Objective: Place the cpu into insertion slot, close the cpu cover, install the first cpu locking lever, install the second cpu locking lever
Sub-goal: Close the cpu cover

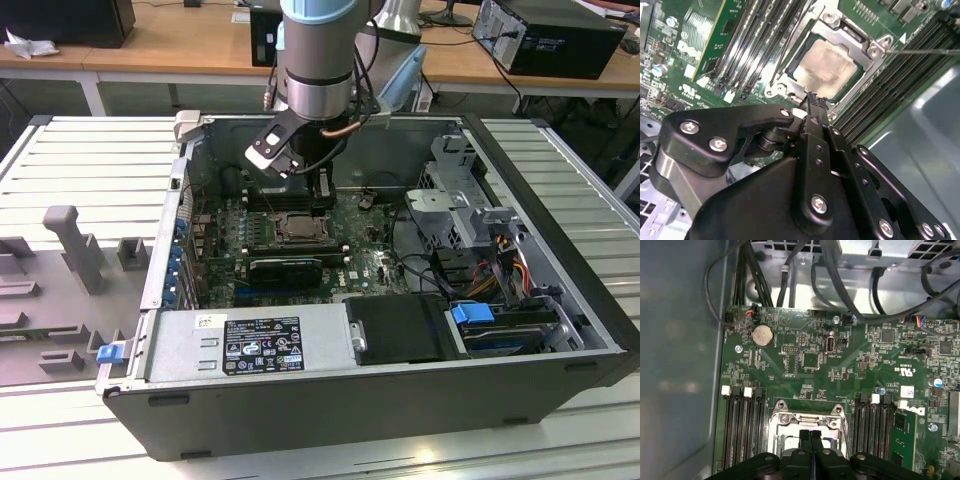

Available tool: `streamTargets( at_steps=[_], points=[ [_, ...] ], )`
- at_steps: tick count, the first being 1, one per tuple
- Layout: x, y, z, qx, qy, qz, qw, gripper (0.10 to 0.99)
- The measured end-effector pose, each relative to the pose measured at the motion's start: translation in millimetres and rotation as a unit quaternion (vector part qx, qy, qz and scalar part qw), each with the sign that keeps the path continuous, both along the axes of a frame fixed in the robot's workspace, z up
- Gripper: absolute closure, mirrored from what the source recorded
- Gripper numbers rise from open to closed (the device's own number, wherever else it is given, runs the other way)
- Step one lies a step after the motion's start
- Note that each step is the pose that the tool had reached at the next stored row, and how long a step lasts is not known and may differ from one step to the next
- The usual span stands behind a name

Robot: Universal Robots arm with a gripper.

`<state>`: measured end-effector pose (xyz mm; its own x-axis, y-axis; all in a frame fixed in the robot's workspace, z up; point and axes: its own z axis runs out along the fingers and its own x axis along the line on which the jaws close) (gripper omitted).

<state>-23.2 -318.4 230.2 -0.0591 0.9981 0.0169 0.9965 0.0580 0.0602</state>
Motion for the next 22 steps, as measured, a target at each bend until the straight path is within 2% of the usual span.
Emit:
streamTargets(
  at_steps=[3, 6, 22],
  points=[
    [-6.6, 0.1, -0.4, 0.0, 0.0006, 0.0, 1.0, 0.98],
    [-8.6, 0.1, -0.4, 0.0, 0.0006, 0.0, 1.0, 0.98],
    [-11.6, 0.1, -0.4, 0.0, 0.0006, 0.0, 1.0, 0.98]
  ],
)
